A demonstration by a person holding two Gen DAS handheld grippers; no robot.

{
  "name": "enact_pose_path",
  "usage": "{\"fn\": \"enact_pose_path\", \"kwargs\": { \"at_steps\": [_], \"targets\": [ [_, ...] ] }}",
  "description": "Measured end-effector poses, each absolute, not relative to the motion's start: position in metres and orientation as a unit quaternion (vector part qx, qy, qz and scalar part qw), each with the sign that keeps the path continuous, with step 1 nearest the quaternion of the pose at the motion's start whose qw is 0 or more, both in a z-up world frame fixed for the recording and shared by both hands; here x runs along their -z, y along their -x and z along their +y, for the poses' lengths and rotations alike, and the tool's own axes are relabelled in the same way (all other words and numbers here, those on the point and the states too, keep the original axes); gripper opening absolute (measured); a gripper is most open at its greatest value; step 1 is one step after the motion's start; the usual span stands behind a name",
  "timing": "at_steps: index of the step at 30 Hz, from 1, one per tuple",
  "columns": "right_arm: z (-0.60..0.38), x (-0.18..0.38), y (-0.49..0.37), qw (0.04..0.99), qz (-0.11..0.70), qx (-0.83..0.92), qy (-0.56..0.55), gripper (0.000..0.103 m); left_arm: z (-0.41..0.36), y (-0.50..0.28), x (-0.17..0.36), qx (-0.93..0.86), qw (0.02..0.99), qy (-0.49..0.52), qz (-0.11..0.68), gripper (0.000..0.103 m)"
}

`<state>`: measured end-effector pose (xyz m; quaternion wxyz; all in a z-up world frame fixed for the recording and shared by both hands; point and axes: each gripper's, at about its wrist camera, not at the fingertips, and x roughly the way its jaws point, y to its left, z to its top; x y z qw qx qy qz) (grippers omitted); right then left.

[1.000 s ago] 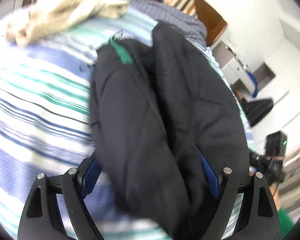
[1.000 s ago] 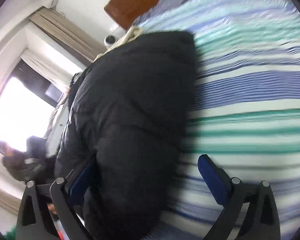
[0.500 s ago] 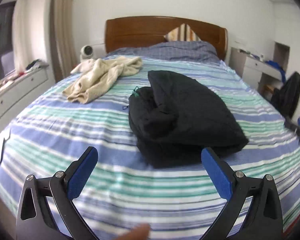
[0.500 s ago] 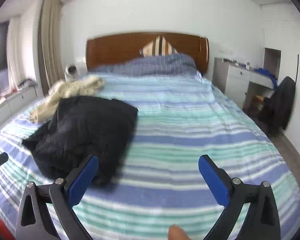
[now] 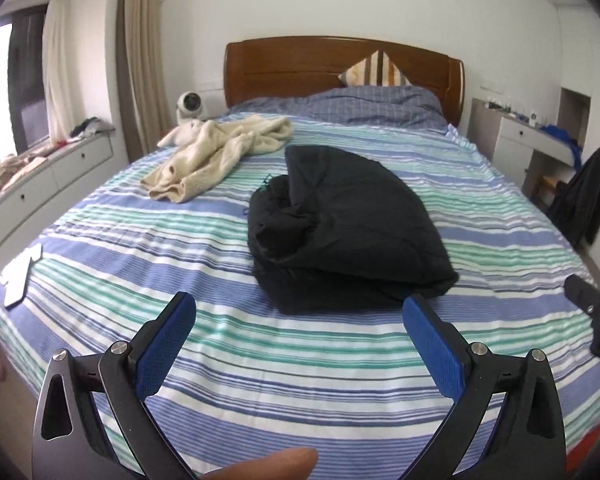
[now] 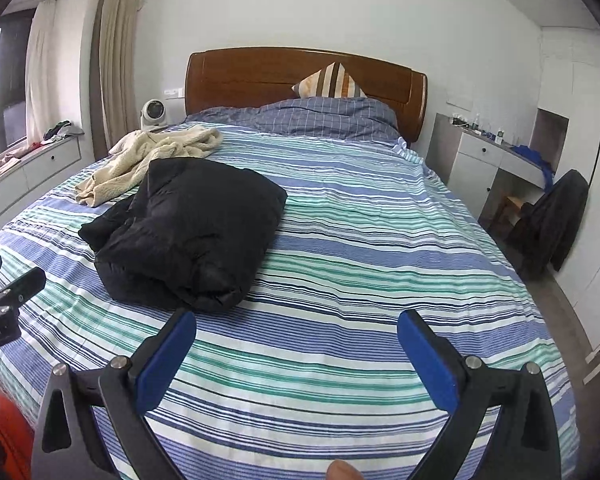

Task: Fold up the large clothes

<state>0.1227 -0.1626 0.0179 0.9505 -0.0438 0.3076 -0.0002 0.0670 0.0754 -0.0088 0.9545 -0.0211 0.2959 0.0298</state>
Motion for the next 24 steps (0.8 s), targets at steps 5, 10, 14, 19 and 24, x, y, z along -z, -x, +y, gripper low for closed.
{"fn": "enact_pose_path", "kwargs": {
  "at_steps": [5,10,14,19,24],
  "targets": [
    [-0.161,-0.018,-0.117,0.949,0.313,0.005,0.043,0.102,0.069,-0.062,-0.002,-0.028,0.954,0.018,0.299,0.103],
    [-0.157,-0.024,-0.107,0.950,0.309,-0.005,0.043,0.102,0.058,-0.054,-0.011,-0.063,0.954,-0.016,0.293,0.103],
    [-0.157,-0.029,-0.102,0.947,0.319,-0.017,0.032,0.102,0.053,-0.052,-0.012,-0.070,0.946,-0.033,0.316,0.103],
    [-0.153,-0.036,-0.093,0.947,0.319,-0.029,0.036,0.102,0.056,-0.047,-0.015,-0.055,0.946,-0.022,0.320,0.103],
    [-0.148,-0.035,-0.093,0.946,0.321,-0.025,0.044,0.102,0.059,-0.047,-0.015,-0.053,0.942,-0.019,0.332,0.103]
  ]
}}
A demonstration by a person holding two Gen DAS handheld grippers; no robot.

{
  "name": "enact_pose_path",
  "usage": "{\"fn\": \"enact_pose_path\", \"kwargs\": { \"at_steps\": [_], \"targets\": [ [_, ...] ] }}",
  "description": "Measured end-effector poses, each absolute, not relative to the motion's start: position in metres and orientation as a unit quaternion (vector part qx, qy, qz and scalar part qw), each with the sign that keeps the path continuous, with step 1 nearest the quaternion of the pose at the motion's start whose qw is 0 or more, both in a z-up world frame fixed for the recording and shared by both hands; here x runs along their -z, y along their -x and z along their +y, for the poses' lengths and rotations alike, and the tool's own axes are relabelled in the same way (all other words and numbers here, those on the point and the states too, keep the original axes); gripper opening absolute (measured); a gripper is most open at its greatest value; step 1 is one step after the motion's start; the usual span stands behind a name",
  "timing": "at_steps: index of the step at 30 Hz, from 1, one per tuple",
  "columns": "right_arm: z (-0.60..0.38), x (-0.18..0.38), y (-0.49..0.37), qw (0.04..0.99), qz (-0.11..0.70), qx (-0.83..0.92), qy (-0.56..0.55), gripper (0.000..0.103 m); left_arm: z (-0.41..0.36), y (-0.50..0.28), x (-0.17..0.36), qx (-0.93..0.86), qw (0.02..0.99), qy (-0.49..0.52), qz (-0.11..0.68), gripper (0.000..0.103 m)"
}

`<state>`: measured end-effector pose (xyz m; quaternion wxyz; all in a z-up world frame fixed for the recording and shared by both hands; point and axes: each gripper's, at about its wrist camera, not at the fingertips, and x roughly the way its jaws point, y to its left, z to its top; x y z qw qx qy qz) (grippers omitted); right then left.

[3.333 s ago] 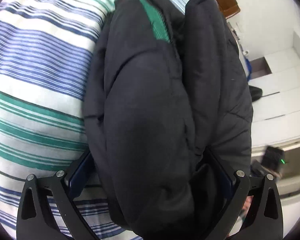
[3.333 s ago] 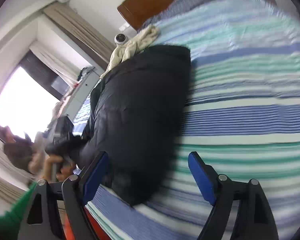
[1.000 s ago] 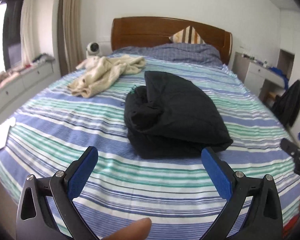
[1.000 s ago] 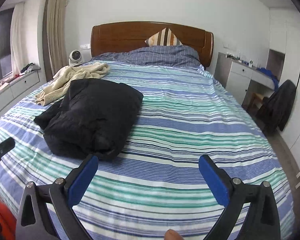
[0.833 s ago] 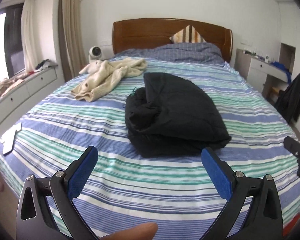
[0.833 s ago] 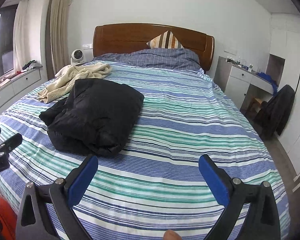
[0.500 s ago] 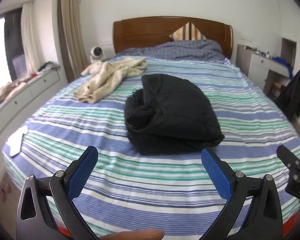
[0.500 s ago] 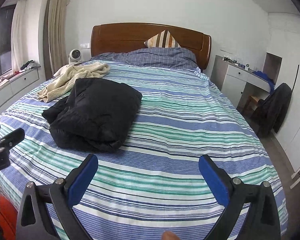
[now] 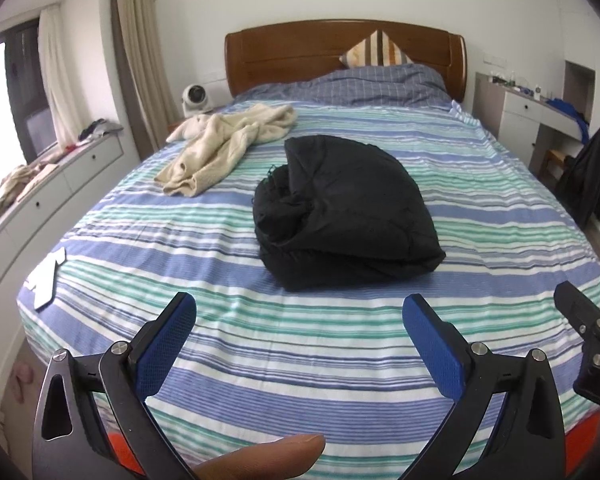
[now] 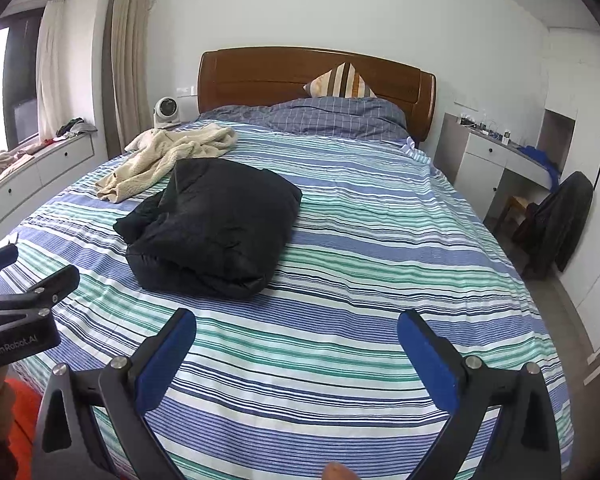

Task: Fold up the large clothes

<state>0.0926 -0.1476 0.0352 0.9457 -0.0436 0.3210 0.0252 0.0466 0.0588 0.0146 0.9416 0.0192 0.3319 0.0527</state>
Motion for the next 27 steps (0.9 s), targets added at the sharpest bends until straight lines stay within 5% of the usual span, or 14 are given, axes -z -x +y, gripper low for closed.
{"fn": "enact_pose_path", "kwargs": {
  "at_steps": [27],
  "targets": [
    [-0.136,-0.035,-0.085,0.937,0.343,-0.053,0.040,0.102,0.065,-0.043,-0.016,-0.043,0.937,-0.001,0.346,0.103]
  ]
}}
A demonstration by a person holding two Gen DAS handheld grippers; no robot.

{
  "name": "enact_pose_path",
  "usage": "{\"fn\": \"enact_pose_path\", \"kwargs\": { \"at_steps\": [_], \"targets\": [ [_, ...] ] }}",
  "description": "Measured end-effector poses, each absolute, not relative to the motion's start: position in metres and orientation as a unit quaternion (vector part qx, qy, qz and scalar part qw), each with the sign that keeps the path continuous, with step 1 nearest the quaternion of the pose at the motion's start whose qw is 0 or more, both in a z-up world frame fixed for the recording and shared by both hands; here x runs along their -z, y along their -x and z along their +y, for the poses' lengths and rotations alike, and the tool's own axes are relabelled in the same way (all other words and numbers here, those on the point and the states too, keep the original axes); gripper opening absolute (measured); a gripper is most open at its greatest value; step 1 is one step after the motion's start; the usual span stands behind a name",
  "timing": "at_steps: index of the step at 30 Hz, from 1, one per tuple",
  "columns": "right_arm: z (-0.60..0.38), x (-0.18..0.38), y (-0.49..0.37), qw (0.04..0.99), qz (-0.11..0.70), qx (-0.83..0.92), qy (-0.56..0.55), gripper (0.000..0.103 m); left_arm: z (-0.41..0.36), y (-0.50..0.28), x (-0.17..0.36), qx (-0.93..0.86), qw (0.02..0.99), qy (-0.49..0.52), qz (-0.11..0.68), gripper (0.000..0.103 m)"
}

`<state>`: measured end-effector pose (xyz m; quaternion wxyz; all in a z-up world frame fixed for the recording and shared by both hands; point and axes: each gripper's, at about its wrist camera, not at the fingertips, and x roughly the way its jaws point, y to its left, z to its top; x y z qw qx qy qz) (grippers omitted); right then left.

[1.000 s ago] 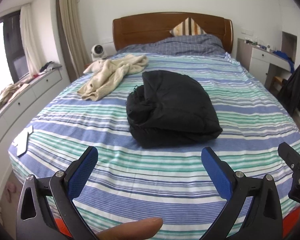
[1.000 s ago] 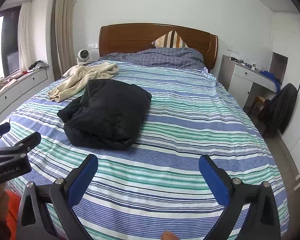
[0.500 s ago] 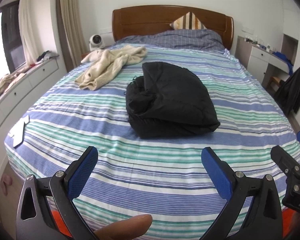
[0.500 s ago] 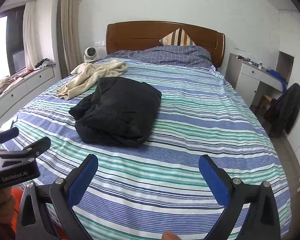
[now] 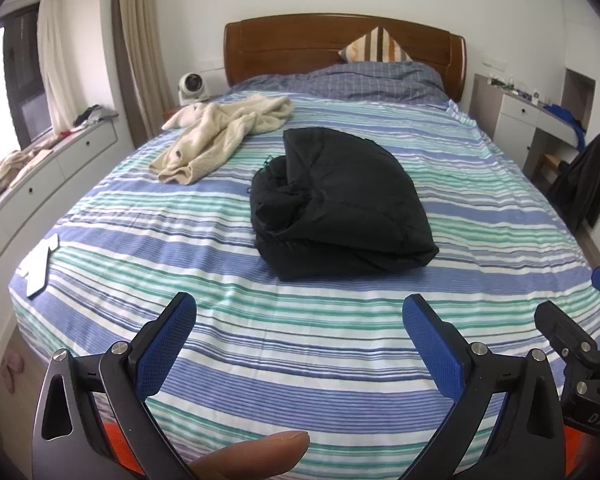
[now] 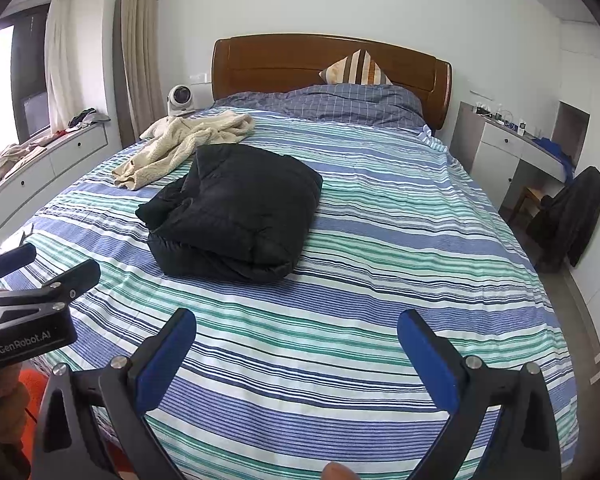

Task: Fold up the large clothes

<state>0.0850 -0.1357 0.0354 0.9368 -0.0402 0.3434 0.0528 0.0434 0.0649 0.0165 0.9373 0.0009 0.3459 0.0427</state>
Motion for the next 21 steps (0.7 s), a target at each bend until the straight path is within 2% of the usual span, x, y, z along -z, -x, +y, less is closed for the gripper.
{"fn": "enact_pose_path", "kwargs": {
  "at_steps": [21],
  "targets": [
    [-0.1328,-0.0405,-0.0805,0.933,0.352,-0.066,0.030,0.102,0.0649,-0.0371,-0.0262,-0.059,0.943,-0.014,0.328,0.102]
  ]
}}
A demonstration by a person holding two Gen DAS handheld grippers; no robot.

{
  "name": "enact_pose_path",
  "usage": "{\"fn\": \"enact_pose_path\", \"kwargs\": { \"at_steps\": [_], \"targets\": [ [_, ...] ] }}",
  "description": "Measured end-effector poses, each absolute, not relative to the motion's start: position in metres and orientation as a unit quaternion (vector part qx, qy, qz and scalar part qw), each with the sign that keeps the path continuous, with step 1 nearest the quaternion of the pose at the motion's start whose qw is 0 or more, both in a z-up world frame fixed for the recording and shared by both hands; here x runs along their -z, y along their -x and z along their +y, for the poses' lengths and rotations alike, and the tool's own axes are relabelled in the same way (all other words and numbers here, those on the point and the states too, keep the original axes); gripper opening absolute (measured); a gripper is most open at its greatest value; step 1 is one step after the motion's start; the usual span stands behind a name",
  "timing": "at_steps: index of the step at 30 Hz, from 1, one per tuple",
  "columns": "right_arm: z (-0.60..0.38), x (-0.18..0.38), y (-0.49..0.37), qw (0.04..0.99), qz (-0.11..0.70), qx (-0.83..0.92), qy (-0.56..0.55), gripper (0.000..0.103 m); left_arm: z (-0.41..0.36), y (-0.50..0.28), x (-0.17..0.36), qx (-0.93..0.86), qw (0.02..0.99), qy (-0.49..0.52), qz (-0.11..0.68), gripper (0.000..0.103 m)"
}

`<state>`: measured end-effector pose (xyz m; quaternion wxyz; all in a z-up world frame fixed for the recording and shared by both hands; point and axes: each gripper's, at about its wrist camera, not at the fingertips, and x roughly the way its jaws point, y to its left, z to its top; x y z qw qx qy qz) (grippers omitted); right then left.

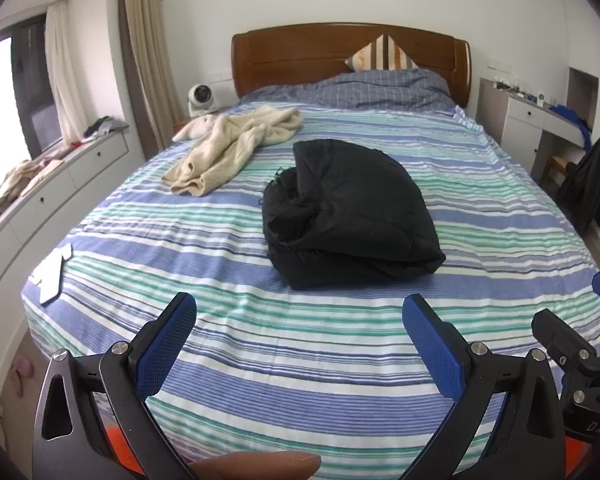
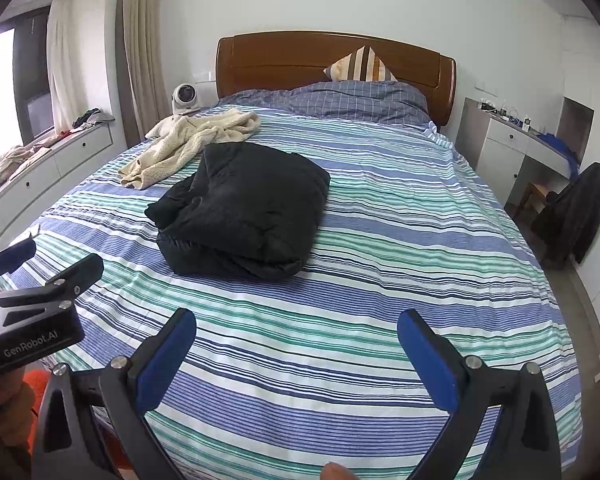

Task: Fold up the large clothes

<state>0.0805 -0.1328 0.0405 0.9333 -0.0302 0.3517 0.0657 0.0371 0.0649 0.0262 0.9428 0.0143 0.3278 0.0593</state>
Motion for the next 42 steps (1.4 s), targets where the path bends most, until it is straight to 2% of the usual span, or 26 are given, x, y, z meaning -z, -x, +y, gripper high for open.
{"fn": "enact_pose_path", "kwargs": {
  "at_steps": [42],
  "targets": [
    [-0.1322,-0.0368,-0.0840,0.928,0.363,-0.076,0.030,0.102,0.0632,-0.0347,-0.0246,-0.051,0.947,-0.017,0.316,0.102]
  ]
}}
